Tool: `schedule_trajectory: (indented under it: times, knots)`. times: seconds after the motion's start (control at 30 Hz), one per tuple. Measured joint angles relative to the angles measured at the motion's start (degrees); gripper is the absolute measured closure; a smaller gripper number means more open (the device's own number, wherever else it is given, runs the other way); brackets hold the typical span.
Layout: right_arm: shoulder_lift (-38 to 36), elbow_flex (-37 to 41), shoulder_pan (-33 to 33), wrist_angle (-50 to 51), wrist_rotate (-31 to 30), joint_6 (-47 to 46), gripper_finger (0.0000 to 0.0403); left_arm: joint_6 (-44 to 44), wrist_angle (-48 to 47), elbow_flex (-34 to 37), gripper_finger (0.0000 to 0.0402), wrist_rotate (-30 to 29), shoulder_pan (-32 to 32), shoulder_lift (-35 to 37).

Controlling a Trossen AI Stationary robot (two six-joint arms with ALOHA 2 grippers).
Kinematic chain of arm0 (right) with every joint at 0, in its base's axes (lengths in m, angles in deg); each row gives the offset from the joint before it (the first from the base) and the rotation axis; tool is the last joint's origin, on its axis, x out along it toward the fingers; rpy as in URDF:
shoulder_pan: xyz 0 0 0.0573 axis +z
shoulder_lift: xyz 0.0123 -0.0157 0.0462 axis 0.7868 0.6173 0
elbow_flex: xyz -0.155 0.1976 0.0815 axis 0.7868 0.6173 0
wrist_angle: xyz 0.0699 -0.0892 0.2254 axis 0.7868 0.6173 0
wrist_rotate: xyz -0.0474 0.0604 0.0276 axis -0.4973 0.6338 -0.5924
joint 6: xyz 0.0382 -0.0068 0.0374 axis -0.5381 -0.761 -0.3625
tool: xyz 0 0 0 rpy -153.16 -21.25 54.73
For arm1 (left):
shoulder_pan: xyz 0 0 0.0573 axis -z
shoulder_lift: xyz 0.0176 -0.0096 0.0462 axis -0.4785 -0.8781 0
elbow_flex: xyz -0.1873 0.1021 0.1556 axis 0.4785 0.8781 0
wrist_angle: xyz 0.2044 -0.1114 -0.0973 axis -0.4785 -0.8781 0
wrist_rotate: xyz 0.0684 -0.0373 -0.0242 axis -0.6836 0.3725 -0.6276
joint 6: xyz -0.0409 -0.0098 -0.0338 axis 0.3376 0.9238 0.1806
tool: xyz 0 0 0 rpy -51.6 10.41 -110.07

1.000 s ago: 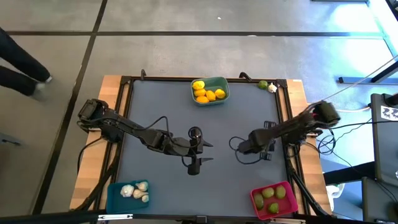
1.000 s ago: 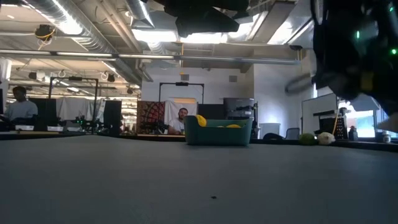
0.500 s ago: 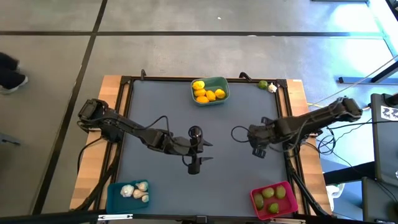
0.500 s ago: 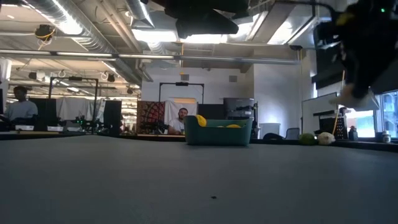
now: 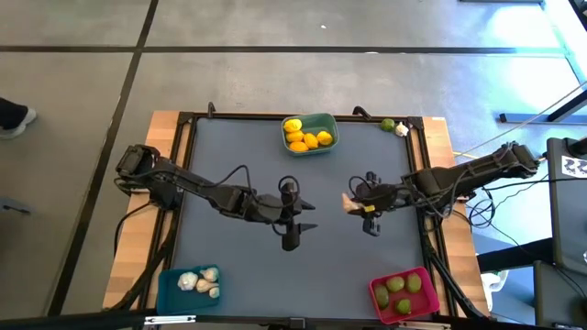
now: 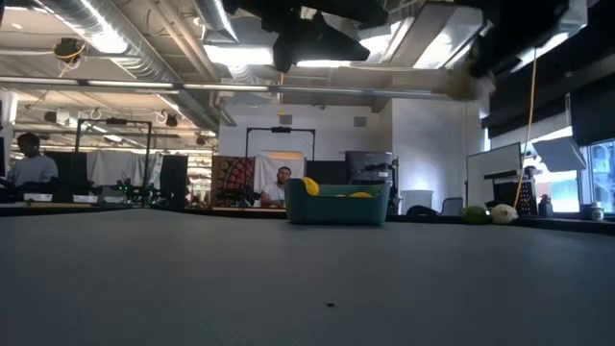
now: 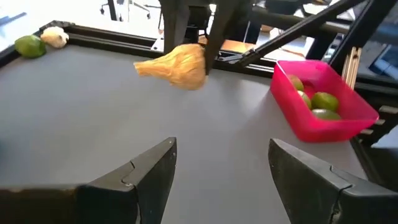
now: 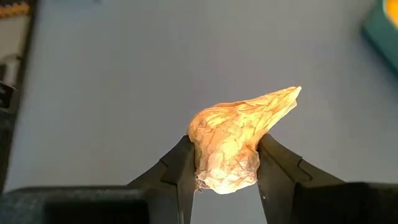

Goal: Sort produce into baskets
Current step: Put the white garlic into the blue bin

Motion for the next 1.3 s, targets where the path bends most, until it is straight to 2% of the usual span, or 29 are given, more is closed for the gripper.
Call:
schedule_trajectory:
  times: [0.47,0.77,1.07,1.17,1.3]
  knots:
    - [0.42,-0.02,0.0,-21.51,0.5,17.2,0.0276,8.92,7.46,0.02,0.0153,-0.13,-2.22,0.0]
    - [2.91,-0.04,0.0,-26.84,-0.46,22.7,0.0276,13.08,13.7,0.07,0.0153,-0.21,-2.7,0.02]
    - [4.73,0.0,0.0,-31.83,-0.87,26.09,0.0276,14.8,13.72,0.07,0.0154,0.02,-3.09,0.02]
    - [5.18,0.0,0.0,-32.55,-0.66,26.56,0.0276,14.59,13.71,0.07,0.0171,0.29,-3.05,0.09]
    - [5.6,0.02,-0.02,-32.42,-0.26,26.55,0.0276,13.66,13.7,0.07,0.0221,0.33,-3.04,0.11]
